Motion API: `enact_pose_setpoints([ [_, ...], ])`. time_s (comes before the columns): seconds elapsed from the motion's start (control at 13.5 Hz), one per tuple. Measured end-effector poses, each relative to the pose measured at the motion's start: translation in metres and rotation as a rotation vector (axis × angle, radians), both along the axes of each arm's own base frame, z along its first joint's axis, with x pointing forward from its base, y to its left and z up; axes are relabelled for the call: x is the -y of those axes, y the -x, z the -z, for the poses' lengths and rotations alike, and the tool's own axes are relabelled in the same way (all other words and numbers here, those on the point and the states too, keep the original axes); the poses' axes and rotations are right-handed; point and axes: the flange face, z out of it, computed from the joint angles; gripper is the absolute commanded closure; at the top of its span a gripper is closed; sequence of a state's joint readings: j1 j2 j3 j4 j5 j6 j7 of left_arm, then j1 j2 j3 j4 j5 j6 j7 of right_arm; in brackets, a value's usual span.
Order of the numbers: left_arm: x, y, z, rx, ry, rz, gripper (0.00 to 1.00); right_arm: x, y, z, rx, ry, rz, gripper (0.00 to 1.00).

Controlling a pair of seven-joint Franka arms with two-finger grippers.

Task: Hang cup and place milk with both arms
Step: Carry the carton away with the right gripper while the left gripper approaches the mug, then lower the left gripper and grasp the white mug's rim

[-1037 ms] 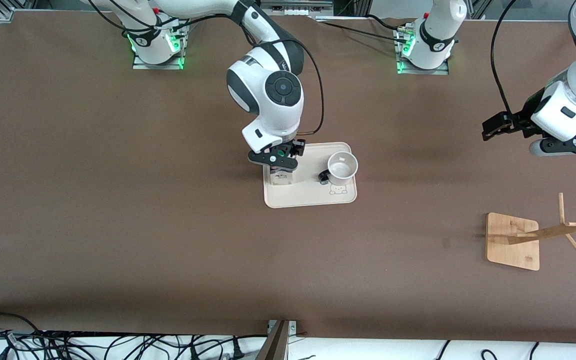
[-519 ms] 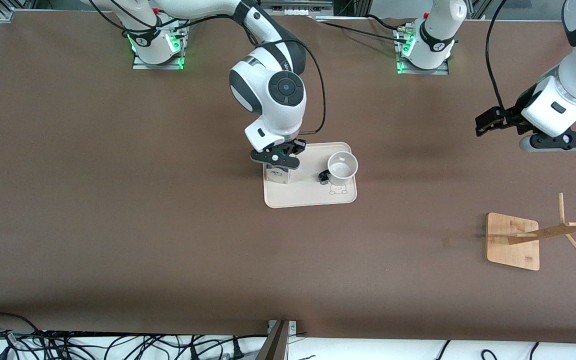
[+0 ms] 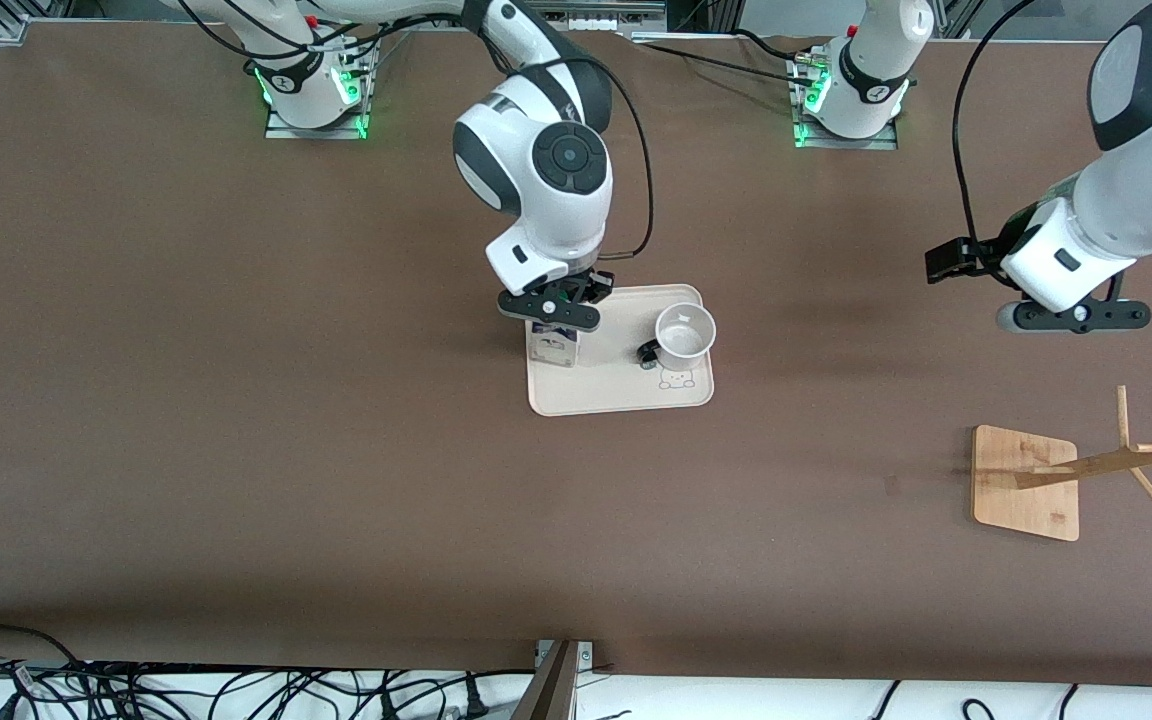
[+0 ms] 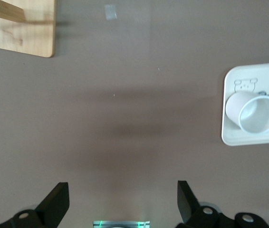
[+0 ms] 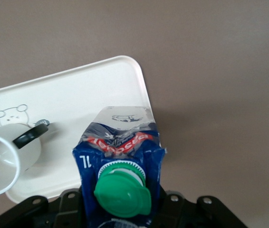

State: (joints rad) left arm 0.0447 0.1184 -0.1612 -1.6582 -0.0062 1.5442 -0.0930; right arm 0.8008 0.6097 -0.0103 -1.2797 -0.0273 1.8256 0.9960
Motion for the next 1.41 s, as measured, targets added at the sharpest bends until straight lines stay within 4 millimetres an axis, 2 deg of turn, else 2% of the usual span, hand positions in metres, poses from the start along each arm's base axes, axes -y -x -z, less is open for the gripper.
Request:
enact_pose_setpoints([
  [0.15,0.003,0.001,0.006,-0.03,0.027,0.118,0.0,0.007,0.002,-0.04,-0.001,0.005,0.005,0.54],
  [0.3,0.016,0.005,0.008,-0.048,0.045,0.202,0.0,0.014,0.0,-0.072,0.003,0.004,-0.015,0.54],
  [0.44,0.045,0.01,0.011,-0.06,0.058,0.277,0.0,0.033,-0.012,-0.101,0.009,-0.027,-0.05,0.54],
  [0.52,0.061,0.013,0.015,-0.069,0.061,0.308,0.0,0.053,-0.022,-0.113,-0.005,-0.04,-0.073,0.54],
  [0.67,0.087,0.016,0.028,-0.085,0.075,0.355,0.0,0.117,-0.051,-0.137,-0.044,-0.047,-0.132,0.54],
  [0.81,0.11,0.016,0.043,-0.074,0.104,0.388,0.0,0.195,-0.078,-0.16,-0.085,-0.054,-0.195,0.54],
  [0.96,0.133,0.02,0.059,-0.047,0.126,0.422,0.0,0.262,-0.093,-0.177,-0.113,-0.063,-0.233,0.54],
  [1.11,0.158,0.029,0.072,-0.027,0.139,0.465,0.0,0.314,-0.102,-0.185,-0.133,-0.065,-0.232,0.54],
  [1.41,0.215,0.057,0.102,0.038,0.17,0.566,0.0,0.41,-0.112,-0.184,-0.19,-0.026,-0.324,0.54],
])
